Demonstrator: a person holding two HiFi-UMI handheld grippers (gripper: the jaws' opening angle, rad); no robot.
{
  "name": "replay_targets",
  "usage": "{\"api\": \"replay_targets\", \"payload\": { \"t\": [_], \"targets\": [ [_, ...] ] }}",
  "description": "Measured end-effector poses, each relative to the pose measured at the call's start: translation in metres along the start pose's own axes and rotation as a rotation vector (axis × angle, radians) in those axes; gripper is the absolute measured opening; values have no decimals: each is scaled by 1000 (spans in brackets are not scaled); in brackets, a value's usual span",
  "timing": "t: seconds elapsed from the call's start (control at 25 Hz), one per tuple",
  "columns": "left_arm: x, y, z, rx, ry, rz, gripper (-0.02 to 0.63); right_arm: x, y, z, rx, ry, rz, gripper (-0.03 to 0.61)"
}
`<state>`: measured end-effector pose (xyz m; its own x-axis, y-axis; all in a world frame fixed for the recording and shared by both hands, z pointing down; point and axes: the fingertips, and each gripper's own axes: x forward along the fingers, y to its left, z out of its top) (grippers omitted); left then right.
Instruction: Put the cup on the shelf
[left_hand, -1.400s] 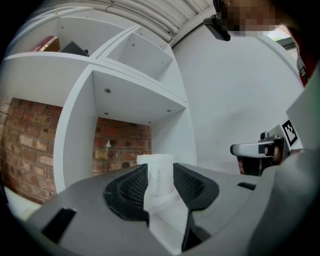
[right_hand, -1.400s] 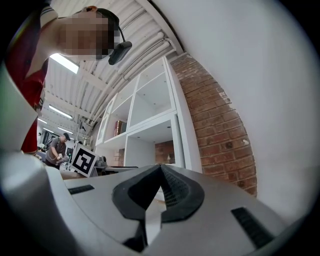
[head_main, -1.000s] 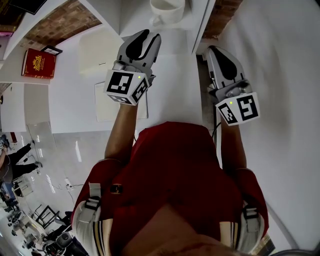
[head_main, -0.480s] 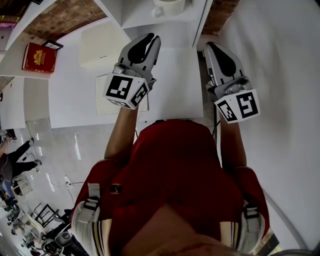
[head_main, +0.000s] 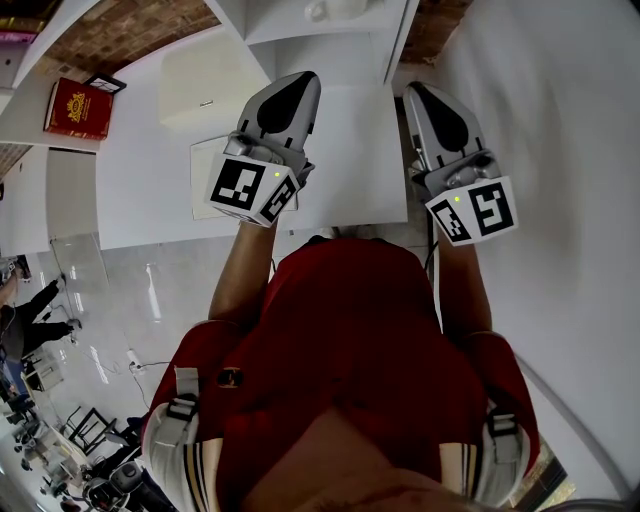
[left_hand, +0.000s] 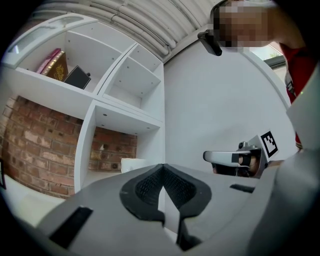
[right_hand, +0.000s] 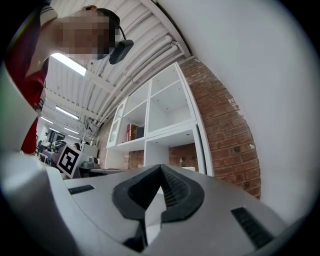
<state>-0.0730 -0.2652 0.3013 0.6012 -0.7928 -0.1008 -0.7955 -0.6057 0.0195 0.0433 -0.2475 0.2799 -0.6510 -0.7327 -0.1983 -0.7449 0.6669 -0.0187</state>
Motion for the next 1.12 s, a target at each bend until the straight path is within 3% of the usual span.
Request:
{"api": "replay_targets", "payload": {
  "t": [1.12],
  "targets": [
    [-23, -19, 19, 11, -38, -24, 6, -7, 28, 1, -39, 0, 24, -3]
  ]
}}
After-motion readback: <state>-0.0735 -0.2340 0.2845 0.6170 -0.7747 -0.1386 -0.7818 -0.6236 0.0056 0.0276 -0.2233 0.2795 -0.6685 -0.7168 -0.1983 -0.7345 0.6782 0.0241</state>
